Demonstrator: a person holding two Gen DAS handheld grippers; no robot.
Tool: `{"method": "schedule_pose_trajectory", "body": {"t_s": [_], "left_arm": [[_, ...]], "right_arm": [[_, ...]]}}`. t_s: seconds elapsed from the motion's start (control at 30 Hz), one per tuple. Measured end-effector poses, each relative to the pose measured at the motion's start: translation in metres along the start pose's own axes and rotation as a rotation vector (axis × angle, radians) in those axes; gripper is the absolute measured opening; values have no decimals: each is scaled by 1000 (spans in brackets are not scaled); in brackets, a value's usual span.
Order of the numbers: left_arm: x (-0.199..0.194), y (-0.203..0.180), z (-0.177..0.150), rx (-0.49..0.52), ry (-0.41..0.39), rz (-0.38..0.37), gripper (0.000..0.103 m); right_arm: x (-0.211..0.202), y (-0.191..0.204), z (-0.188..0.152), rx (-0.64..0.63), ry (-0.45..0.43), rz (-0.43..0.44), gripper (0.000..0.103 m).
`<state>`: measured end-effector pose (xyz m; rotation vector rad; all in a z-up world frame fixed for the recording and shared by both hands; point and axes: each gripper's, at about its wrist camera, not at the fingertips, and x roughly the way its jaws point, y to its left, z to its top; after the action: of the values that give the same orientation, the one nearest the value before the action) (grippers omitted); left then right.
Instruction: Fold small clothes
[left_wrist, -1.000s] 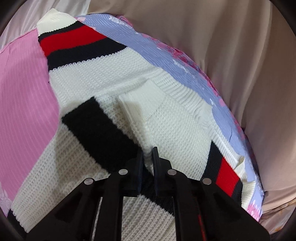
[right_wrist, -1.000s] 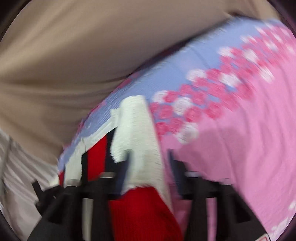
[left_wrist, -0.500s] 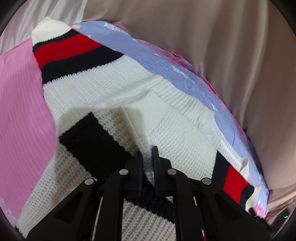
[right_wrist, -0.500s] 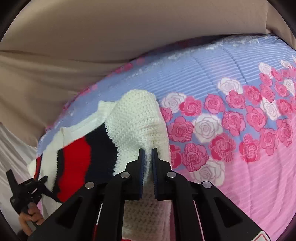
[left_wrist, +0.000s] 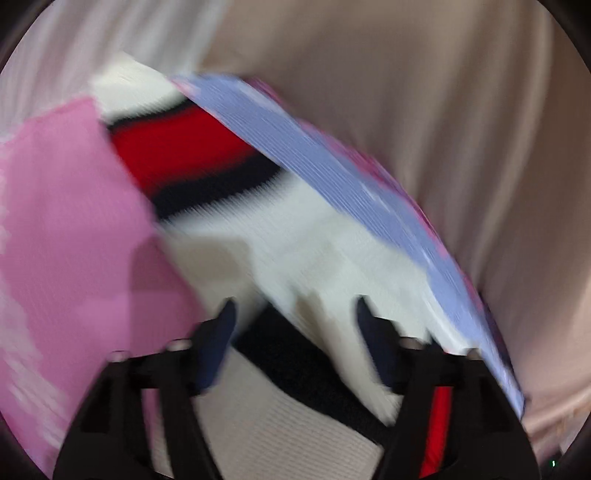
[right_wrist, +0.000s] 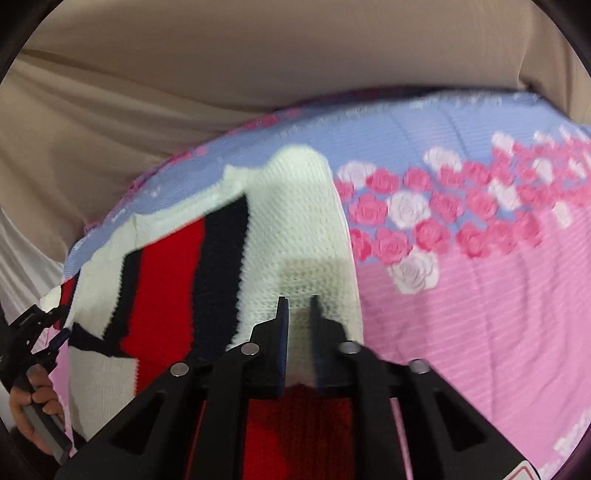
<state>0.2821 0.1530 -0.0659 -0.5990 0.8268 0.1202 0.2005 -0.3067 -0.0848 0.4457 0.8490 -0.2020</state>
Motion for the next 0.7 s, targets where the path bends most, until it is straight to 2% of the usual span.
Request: {"method": "schedule_pose_trajectory", "body": {"t_s": [0.07,0.13,0.23,0.3,0.37,0.4,0.43,0.47,0.5,0.53,0.6,0.67,0.7], "left_arm": [[0,35,36,-71,-31,55,76],[9,84,82,-181,-60,108,76],[29,143,132,-312,-67,182,76],[46,174,155,-384,-58,230,71],[61,192,171,-395,-63,245,57],[64,190,178,-357,-87,264,49],[71,187,183,-329,-65,252,24],[79,182,187,-302,-25,235,9],[82,171,190,-269,-18,252,8],[78,158,191,-225,-45,265,7],[63,121,194,-115,-105,242,6],[33,53,184,44,-166,161,5],[15,16,171,114,-188,95,5]], "right_arm": [[-15,18,-2,-36,-14,29,17],[-26,33,-11,-70,-10,50,27],[-32,58,-34,-98,58,110,35],[-33,73,-57,-118,108,141,35],[-28,91,-79,-150,162,150,38],[-25,101,-89,-173,186,152,39],[-23,106,-96,-187,198,151,40],[-22,113,-103,-195,218,157,41],[-21,117,-109,-196,238,166,41],[-22,119,-114,-191,249,171,42],[-20,122,-119,-177,259,182,42],[-23,121,-118,-163,249,182,43],[-26,117,-116,-151,239,186,44]]}}
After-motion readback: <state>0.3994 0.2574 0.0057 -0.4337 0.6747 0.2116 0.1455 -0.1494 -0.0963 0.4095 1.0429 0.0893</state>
